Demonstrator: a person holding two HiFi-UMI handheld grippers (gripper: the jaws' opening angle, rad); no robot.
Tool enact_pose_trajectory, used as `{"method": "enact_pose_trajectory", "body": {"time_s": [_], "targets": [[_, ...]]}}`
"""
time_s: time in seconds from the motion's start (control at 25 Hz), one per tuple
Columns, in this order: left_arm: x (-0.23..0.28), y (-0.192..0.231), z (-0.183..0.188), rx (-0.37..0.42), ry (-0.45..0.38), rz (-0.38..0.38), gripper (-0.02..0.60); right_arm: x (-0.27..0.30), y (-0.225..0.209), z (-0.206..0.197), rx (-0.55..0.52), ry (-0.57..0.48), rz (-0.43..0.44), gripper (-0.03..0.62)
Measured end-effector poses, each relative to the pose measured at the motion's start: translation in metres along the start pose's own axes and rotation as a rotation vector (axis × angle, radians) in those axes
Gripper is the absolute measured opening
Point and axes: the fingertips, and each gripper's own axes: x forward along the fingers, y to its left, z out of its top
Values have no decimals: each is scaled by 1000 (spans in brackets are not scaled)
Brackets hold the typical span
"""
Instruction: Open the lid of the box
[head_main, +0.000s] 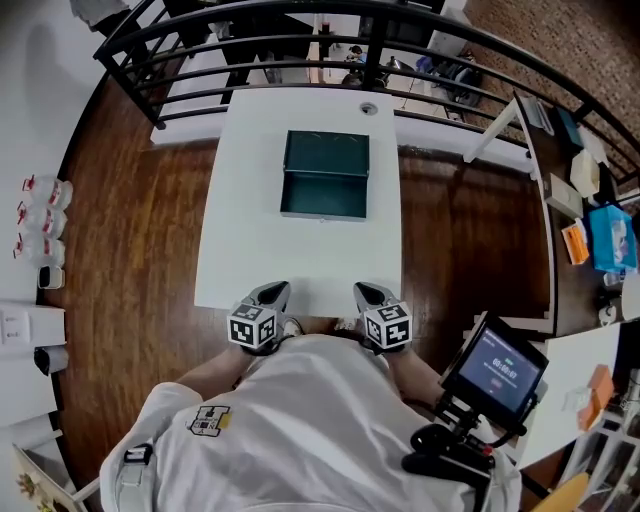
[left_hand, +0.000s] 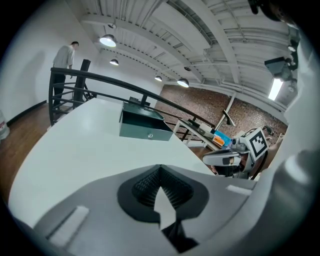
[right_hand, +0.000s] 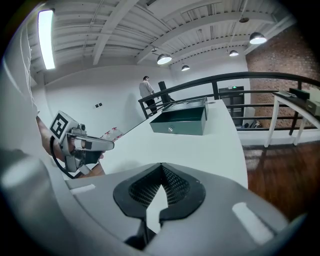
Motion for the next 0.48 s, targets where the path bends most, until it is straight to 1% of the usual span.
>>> {"method": "enact_pose_trajectory", "body": {"time_s": [0.48], "targets": [[-1, -1, 0, -4, -5, 9, 0, -3, -3, -1, 6, -4, -6, 0]]}}
